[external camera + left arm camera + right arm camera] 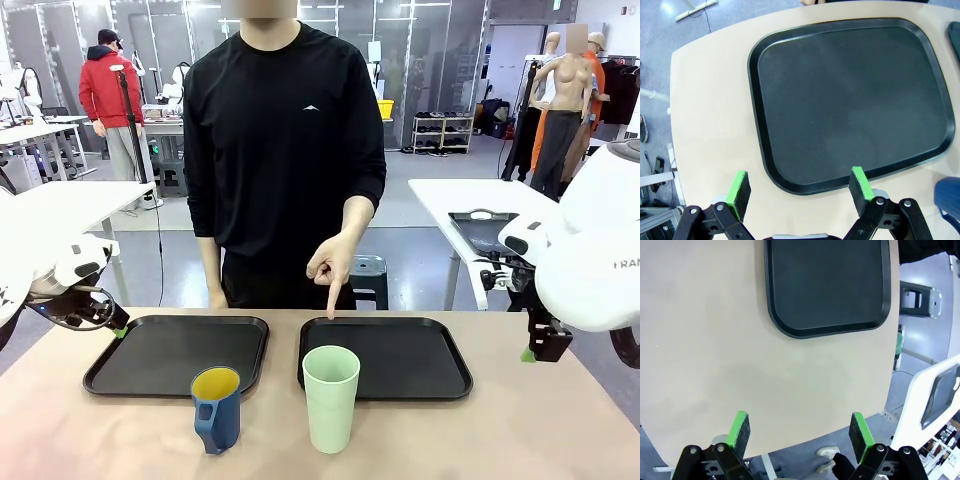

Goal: Sort and store the cups by type.
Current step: Pick up the Reusable plastic cup.

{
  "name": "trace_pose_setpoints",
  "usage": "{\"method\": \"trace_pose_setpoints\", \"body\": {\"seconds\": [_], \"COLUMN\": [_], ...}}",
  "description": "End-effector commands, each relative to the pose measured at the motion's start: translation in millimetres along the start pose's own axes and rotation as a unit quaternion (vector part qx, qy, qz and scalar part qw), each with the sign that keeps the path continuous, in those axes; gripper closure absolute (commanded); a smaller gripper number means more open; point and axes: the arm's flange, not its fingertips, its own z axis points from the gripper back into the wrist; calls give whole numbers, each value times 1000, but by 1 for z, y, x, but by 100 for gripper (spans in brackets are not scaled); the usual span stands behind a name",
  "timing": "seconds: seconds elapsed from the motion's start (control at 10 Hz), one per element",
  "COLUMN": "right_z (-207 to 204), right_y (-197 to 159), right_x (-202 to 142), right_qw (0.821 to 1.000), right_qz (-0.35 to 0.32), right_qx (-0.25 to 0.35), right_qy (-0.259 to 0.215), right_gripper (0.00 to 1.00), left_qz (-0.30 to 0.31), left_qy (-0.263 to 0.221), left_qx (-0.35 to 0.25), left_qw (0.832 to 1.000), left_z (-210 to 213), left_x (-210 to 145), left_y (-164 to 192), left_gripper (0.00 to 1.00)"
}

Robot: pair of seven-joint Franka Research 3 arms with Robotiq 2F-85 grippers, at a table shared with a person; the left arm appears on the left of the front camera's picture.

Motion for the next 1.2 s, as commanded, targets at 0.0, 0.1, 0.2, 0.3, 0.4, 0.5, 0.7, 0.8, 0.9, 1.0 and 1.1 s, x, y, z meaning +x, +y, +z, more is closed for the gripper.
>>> {"method": "trace_pose_setpoints", "body": {"seconds": [0.0,0.1,0.2,0.3,0.4,0.5,0.7,0.8,0.9,1.0,1.1], "right_z": [0,0,-14,-26,-34,-42,-59,-72,-81,-89,-97], "right_y": [0,0,-1,3,8,15,27,34,40,46,51], "right_x": [-1,0,2,4,5,7,11,15,17,18,17], "right_qw": [1000,1000,999,996,994,991,979,969,959,952,946], "right_qz": [2,0,22,36,38,43,45,47,40,37,27], "right_qx": [-2,0,35,53,60,79,112,133,145,152,162], "right_qy": [5,0,-34,-61,-82,-97,-164,-203,-239,-261,-279], "right_gripper": [0,0,0,0,0,0,0,0,0,0,0], "left_qz": [1,1,1,1,1,1,1,1,1,1,1], "left_qy": [0,0,0,0,0,0,0,0,0,0,0], "left_qx": [0,0,0,0,0,0,0,0,0,0,0], "left_qw": [1000,1000,1000,1000,1000,1000,1000,1000,1000,1000,1000], "left_z": [0,0,0,0,0,0,0,0,0,0,0], "left_x": [0,0,0,0,0,0,0,0,0,0,0], "left_y": [1,1,1,1,1,1,1,1,1,1,1], "left_gripper": [0,0,0,0,0,0,0,0,0,0,0]}}
